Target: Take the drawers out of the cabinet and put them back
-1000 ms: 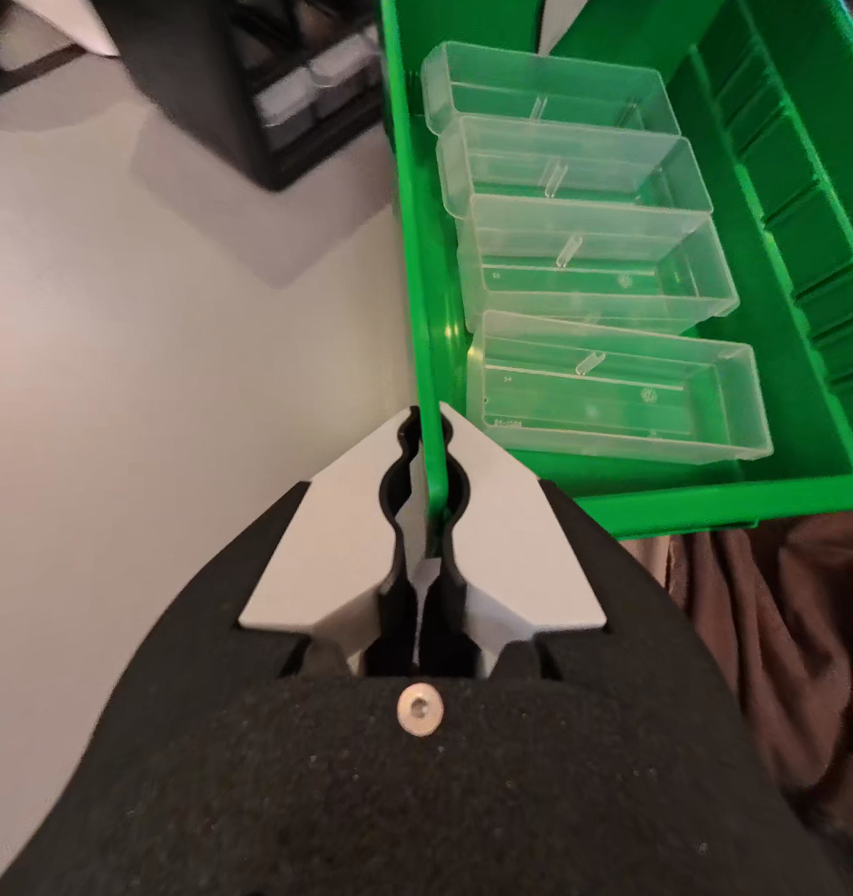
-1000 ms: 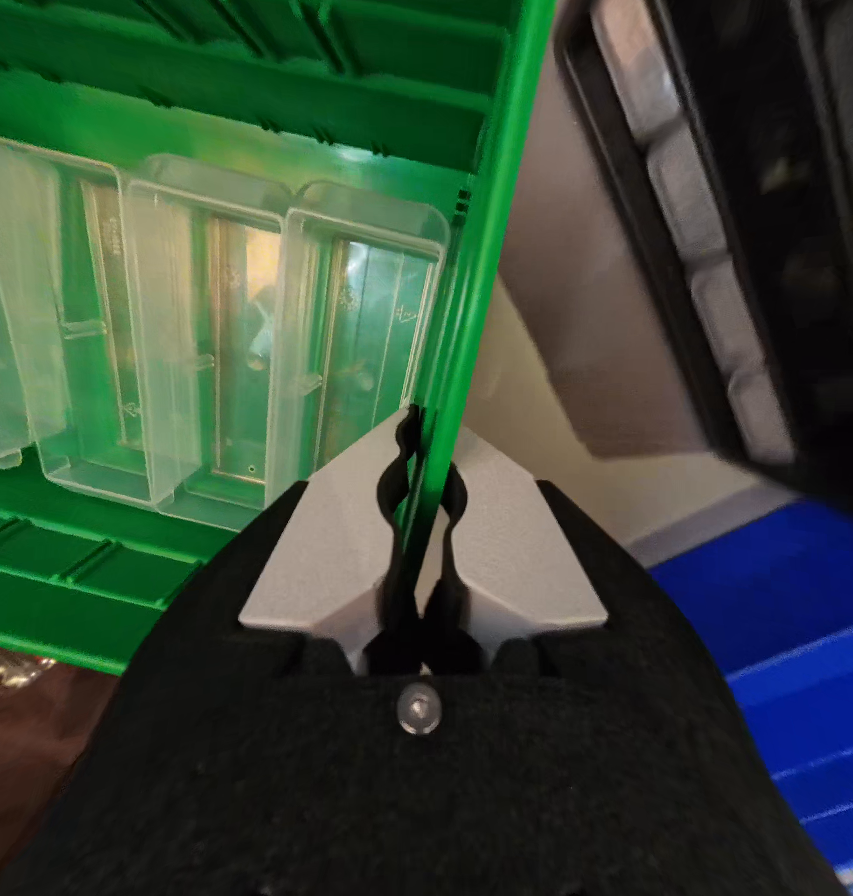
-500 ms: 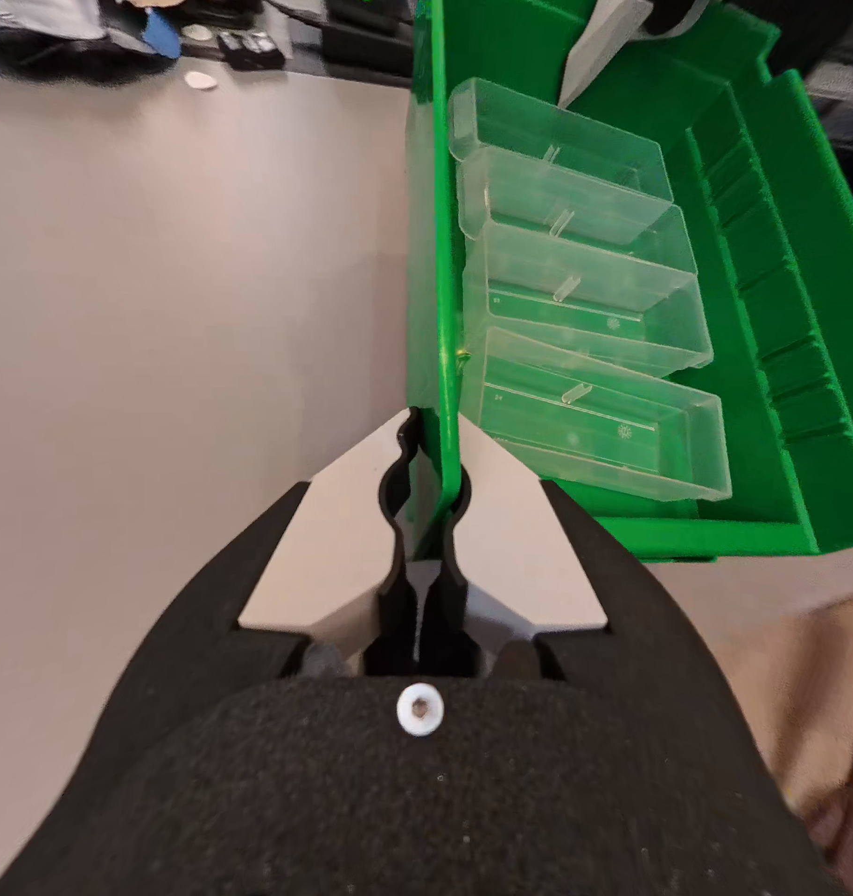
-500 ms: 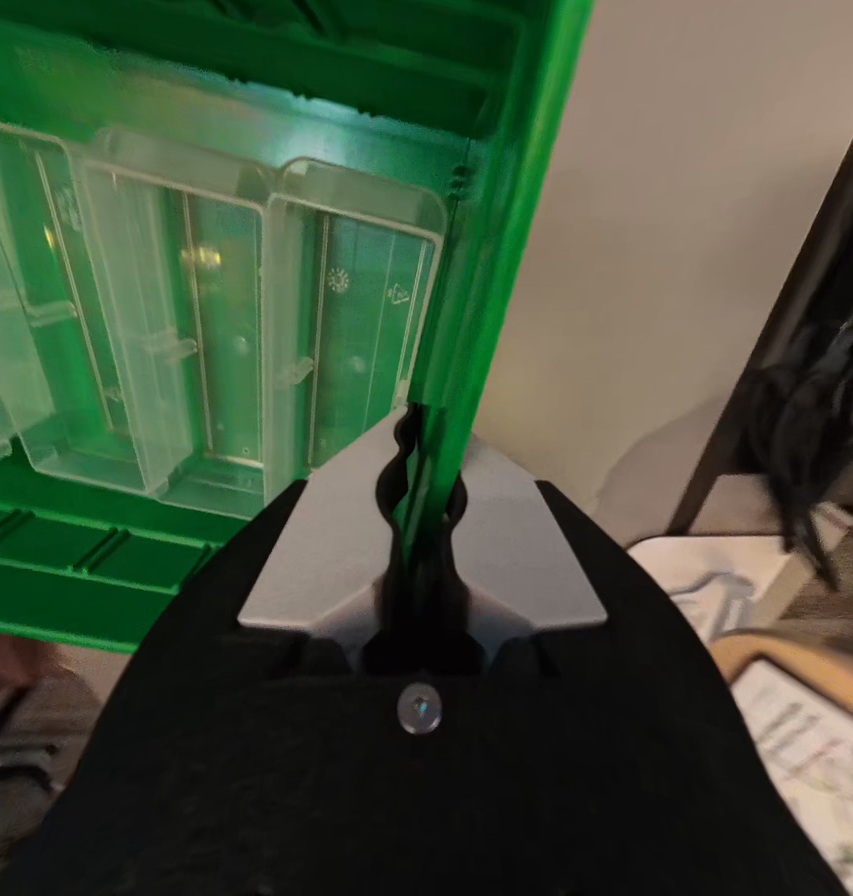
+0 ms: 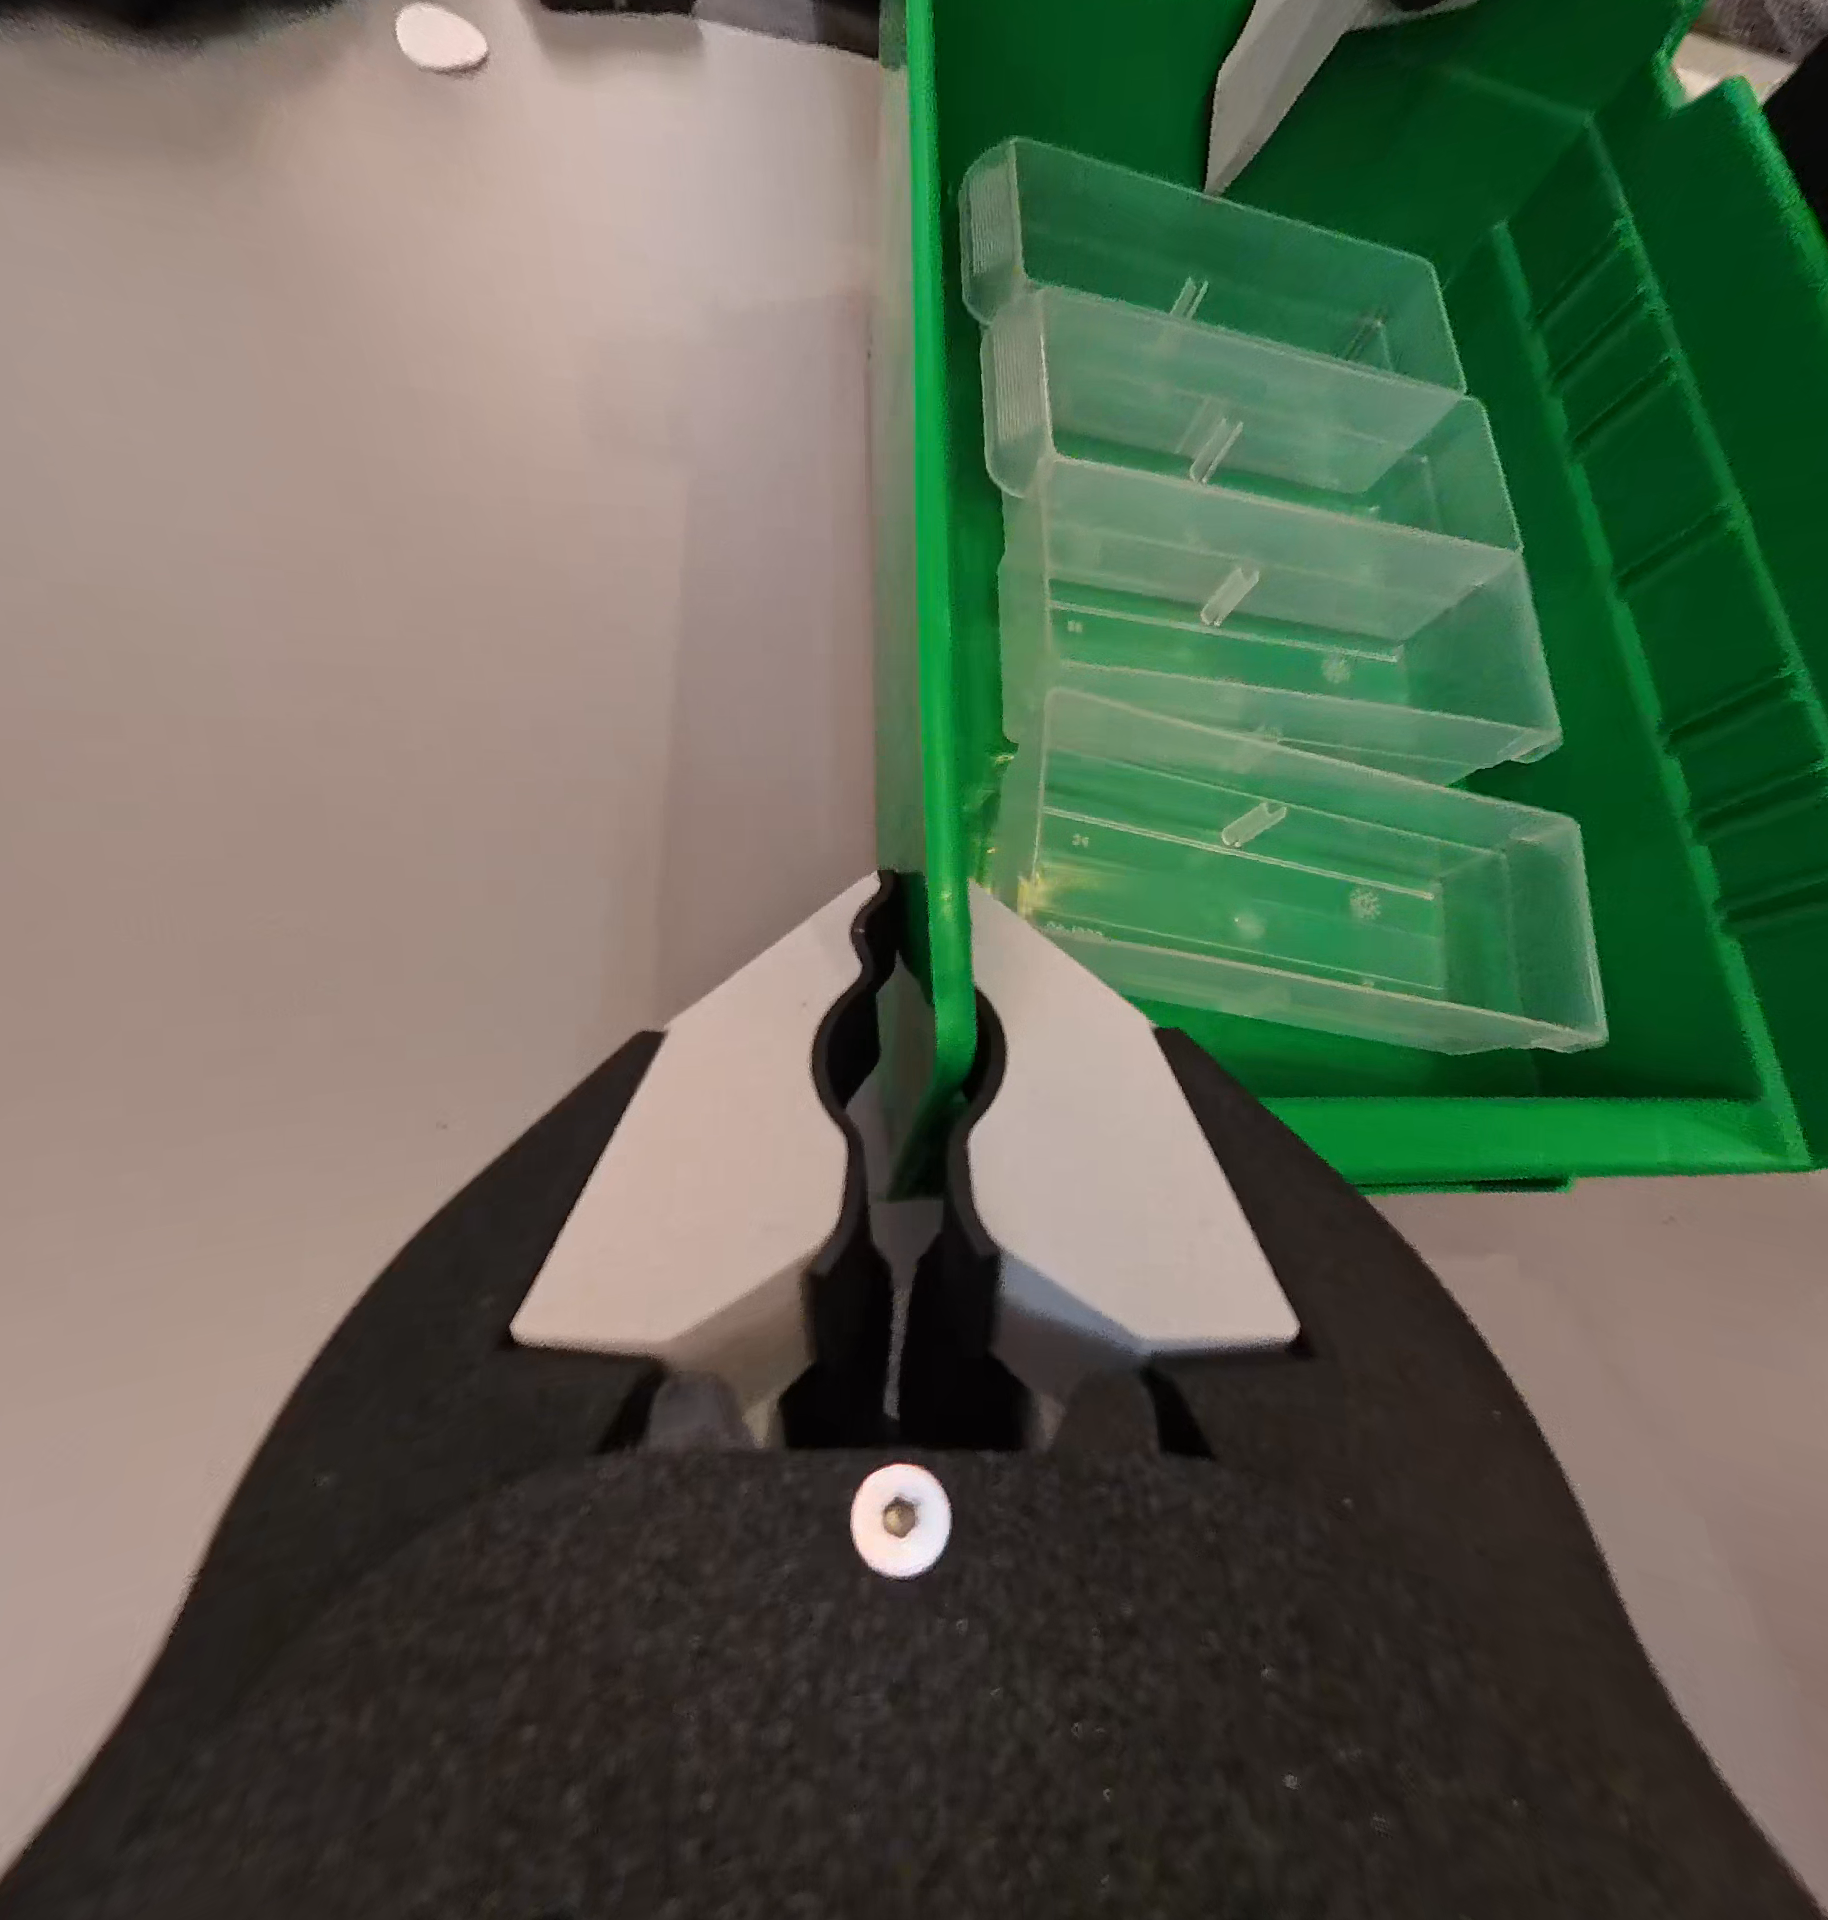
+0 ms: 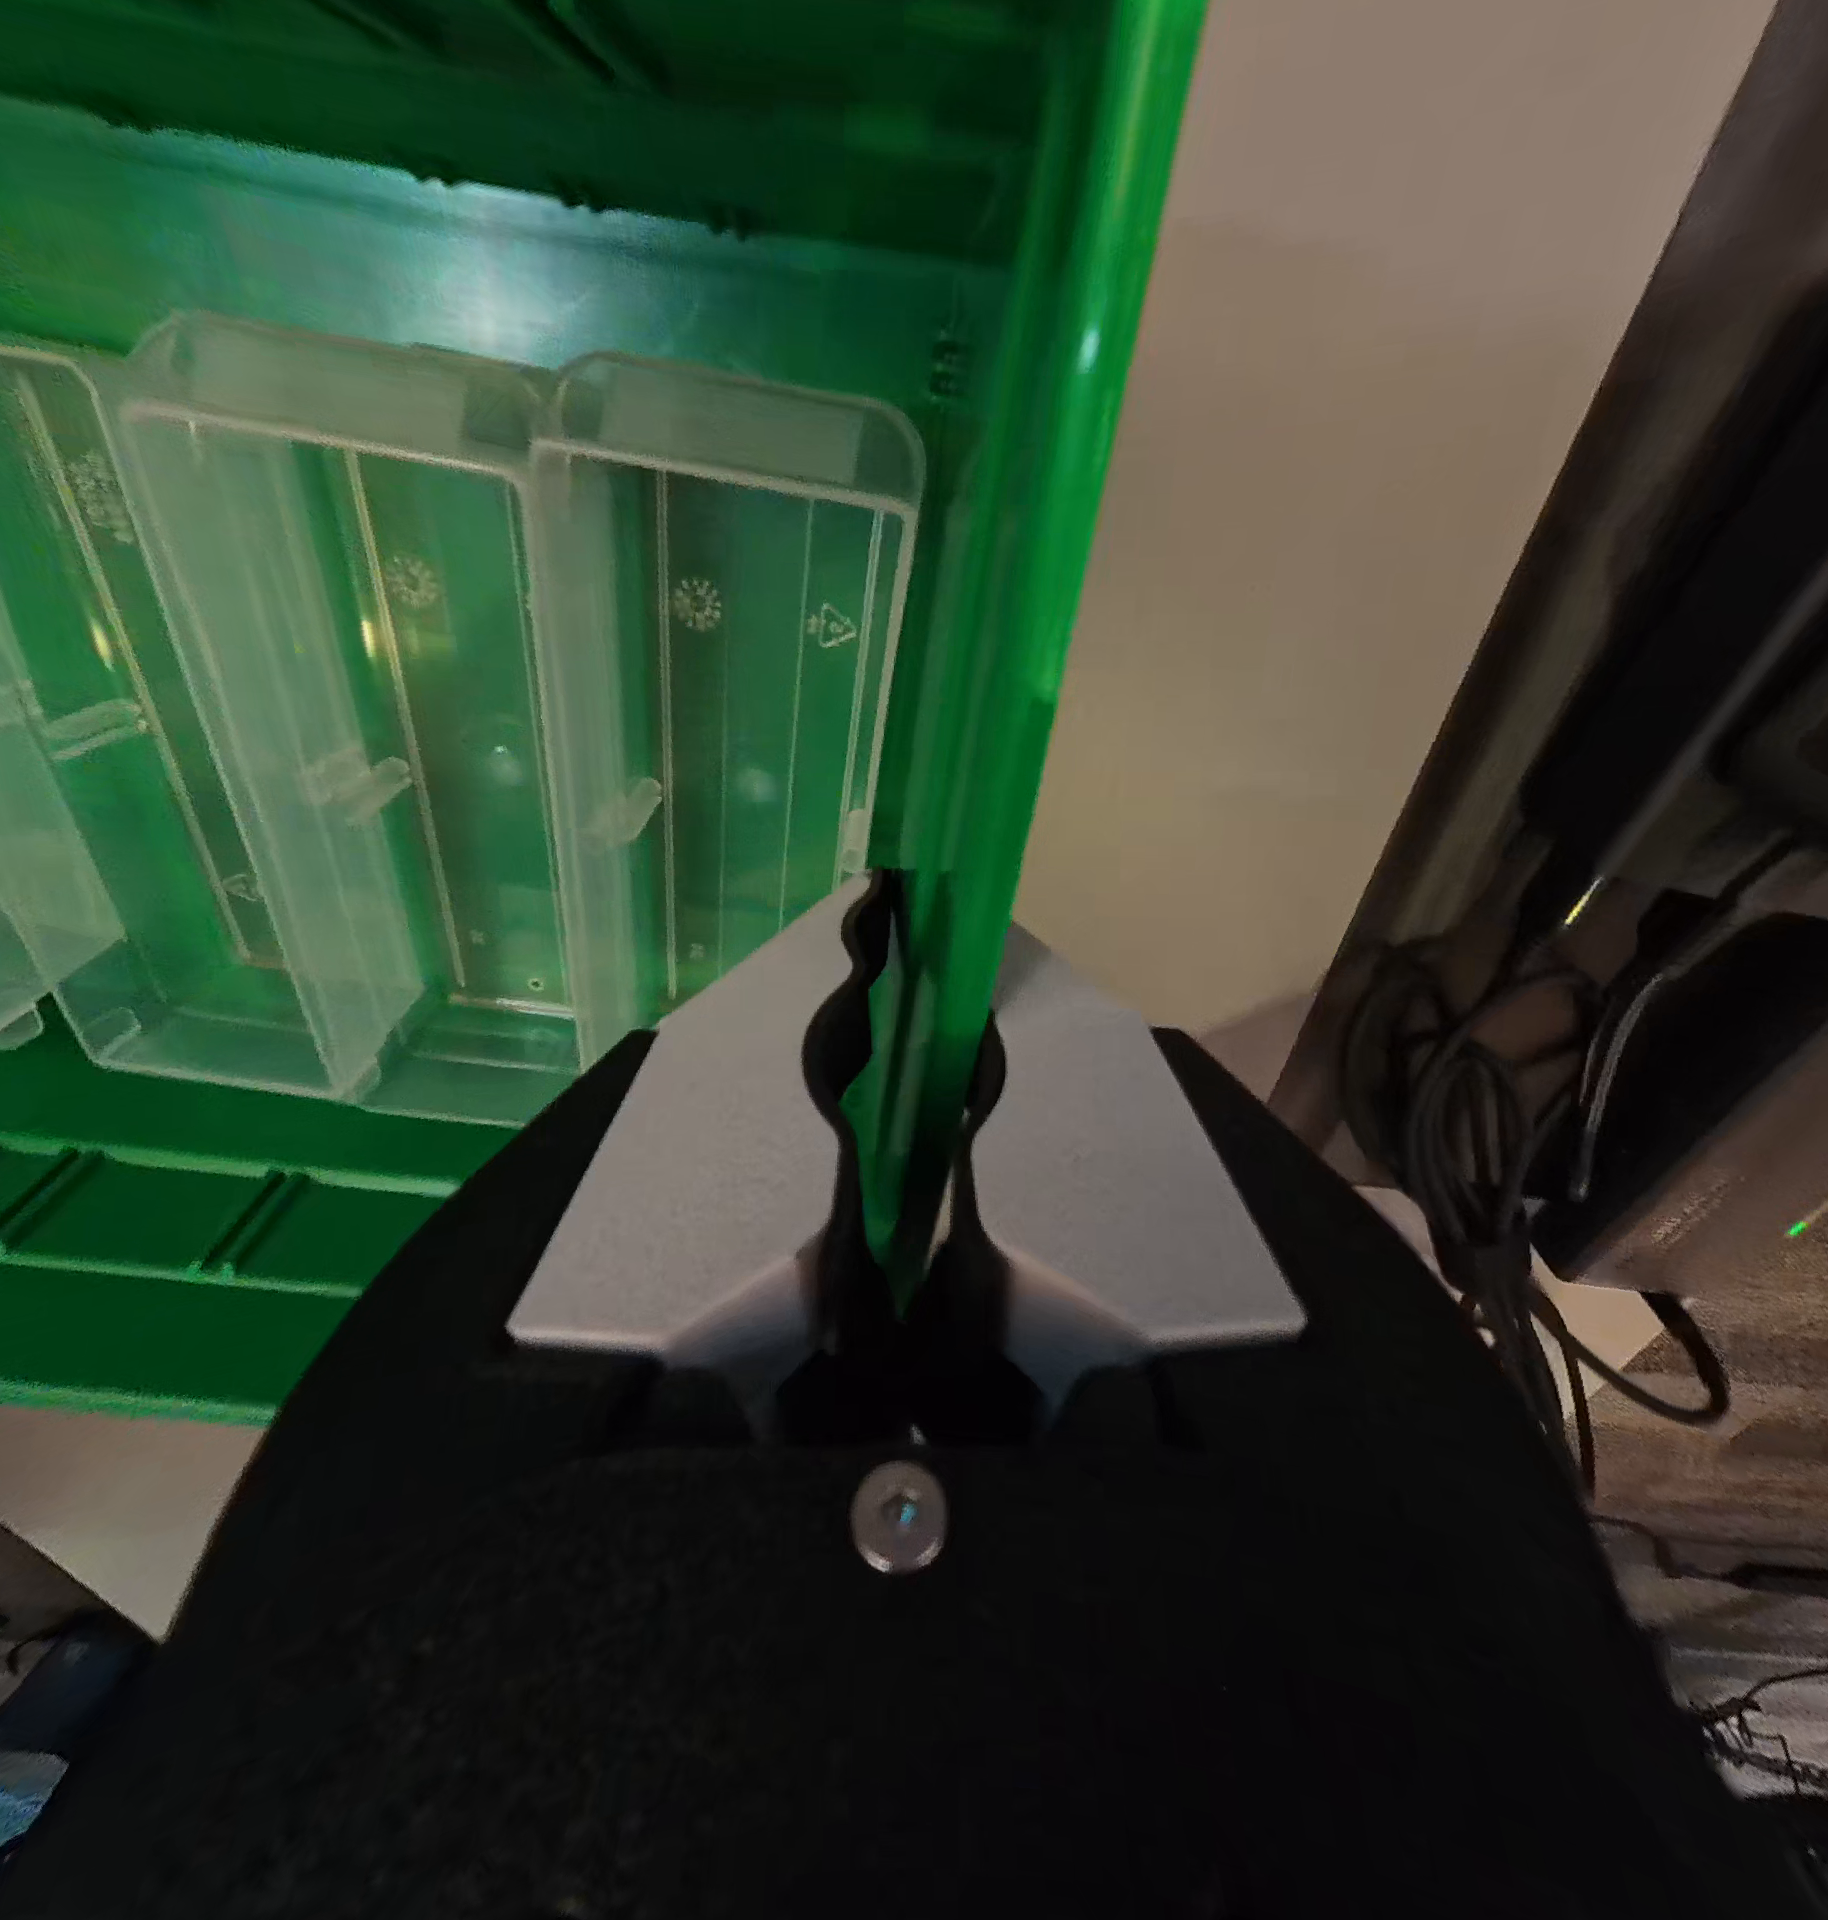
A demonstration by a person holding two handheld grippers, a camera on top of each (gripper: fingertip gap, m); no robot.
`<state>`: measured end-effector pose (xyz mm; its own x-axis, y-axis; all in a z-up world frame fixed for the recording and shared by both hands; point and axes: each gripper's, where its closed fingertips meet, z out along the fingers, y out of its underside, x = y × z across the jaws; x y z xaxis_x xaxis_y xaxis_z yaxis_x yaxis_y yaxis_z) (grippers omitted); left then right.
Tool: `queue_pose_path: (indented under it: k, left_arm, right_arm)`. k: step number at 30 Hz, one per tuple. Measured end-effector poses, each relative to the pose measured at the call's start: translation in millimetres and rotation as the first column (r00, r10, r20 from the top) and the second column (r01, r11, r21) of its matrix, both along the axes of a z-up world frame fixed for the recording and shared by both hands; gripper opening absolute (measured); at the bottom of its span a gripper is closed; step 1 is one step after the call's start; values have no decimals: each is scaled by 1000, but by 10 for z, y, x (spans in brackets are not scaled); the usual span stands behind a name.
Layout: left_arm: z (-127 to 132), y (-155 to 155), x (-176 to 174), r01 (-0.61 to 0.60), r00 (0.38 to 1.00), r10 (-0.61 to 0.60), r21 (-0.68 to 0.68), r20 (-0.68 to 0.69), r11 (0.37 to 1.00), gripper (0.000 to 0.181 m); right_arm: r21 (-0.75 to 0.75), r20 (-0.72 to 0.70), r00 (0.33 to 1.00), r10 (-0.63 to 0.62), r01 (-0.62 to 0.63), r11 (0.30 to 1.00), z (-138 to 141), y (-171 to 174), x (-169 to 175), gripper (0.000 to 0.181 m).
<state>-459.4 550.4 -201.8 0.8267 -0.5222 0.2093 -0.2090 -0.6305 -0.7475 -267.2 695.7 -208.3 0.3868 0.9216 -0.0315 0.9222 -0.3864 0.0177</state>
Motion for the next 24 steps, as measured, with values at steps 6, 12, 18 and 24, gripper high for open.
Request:
queue_pose_path:
  k: [6,12,18,24]
  left_arm:
    - [74,-77,-54,-47,998,47,17,50,999,8]
    - [1109,-213,-349,-211,974,178,269,140,940,47]
    - [1699,-518,973,42,913,-144,265,381,963,55]
    - [1104,208,2054,134,991,-119,336,-66,932,5]
  right_arm:
    - [191,-51,999,-14,24,981,538,59,-106,28]
    - [578,-498,865,56,283,766,2384,-651,164,46]
    - [526,-827,551,-115,829,192,3004,-2027,2470,28]
    - [292,-894,273,-354,956,0,1710,-2898,3742,6]
